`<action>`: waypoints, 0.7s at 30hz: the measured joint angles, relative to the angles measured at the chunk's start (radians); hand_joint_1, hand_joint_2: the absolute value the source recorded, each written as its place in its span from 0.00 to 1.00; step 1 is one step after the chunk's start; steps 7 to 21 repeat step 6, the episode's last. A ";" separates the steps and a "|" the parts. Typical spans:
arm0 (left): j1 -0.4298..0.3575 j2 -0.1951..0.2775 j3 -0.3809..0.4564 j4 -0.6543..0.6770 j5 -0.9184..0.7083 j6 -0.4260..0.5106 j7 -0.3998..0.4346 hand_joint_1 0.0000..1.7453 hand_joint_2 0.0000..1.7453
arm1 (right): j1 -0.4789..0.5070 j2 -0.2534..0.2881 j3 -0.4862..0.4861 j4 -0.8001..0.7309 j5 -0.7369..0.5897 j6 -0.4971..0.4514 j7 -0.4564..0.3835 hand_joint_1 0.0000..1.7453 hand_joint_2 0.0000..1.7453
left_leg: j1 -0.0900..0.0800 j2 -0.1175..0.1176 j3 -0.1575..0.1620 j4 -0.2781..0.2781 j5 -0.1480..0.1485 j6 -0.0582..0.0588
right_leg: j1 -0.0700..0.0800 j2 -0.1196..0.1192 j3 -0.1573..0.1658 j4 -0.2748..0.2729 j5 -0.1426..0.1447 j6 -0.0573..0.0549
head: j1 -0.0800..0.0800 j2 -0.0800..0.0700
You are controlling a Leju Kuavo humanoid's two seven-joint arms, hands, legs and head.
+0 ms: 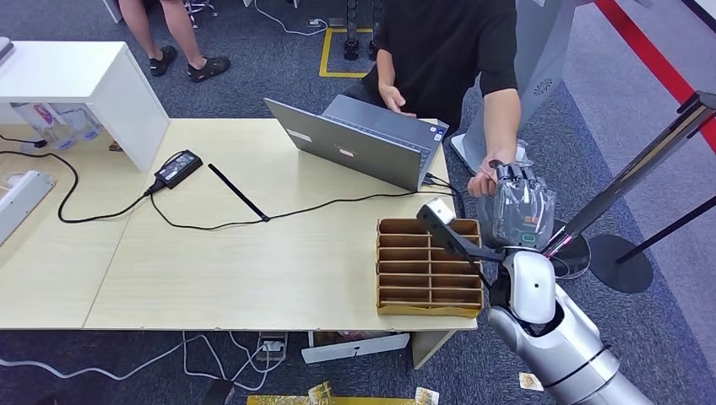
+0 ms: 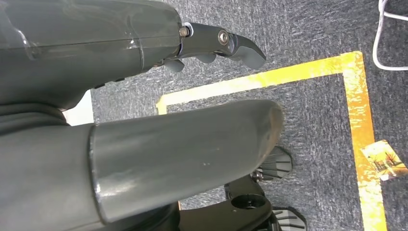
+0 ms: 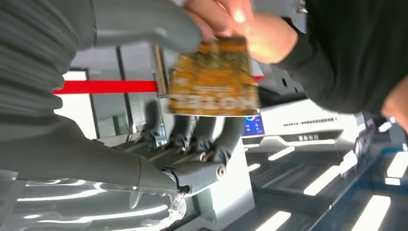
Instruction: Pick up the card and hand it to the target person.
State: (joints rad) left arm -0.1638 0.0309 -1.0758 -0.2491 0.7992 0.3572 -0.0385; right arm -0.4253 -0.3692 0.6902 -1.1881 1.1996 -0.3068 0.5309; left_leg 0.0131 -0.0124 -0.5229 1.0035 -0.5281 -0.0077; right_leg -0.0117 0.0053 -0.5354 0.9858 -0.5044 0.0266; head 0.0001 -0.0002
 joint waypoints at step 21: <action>0.001 0.000 -0.008 0.000 -0.005 0.000 0.010 0.00 0.00 | 0.005 0.000 0.010 0.027 -0.032 0.141 0.028 0.00 1.00 | 0.000 0.000 0.000 0.000 0.000 0.000 | 0.000 0.000 0.000 0.000 0.000 0.000 | 0.000 0.000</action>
